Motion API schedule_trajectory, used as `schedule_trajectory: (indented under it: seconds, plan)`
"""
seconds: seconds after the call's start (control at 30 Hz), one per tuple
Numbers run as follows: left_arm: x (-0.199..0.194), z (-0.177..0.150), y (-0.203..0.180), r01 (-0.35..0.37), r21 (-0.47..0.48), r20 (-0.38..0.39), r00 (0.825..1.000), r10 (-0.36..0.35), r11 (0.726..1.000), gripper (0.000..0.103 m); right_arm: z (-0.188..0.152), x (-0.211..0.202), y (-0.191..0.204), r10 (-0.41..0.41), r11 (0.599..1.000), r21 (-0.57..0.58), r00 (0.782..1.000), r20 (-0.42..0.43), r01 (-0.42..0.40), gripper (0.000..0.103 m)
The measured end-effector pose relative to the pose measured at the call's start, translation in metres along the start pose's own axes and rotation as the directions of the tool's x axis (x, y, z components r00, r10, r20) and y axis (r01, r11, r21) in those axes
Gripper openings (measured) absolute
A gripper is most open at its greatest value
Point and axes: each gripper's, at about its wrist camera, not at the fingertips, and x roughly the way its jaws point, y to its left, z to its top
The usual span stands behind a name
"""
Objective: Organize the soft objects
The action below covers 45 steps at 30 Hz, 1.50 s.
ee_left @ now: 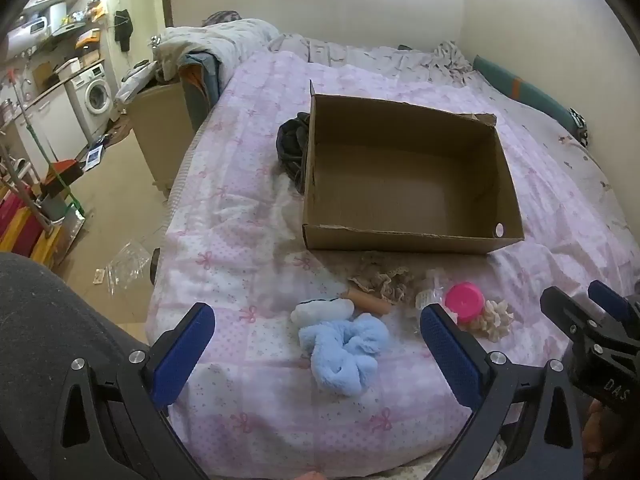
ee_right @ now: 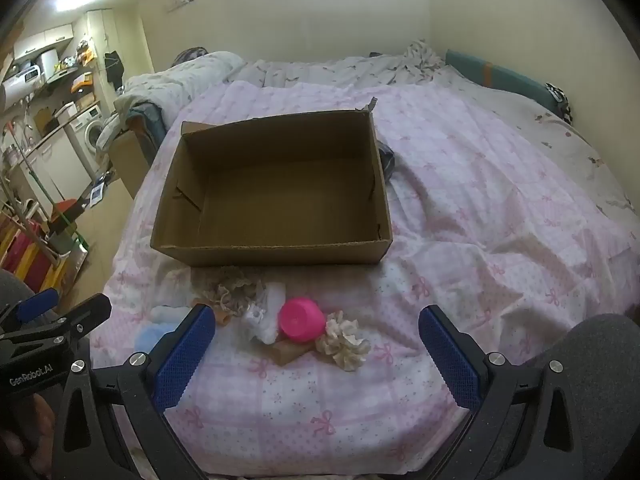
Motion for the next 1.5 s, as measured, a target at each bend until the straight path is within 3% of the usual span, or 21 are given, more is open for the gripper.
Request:
schedule_trajectory:
  seconds: [1.5]
  plan:
    - [-0.003,0.000,-0.003,-0.010,0.007,0.003,1.000,0.010,1.000,0.103,0.000,0.002,-0.002,0.008,1.000,0.013,1.000,-0.003,-0.008,0.103]
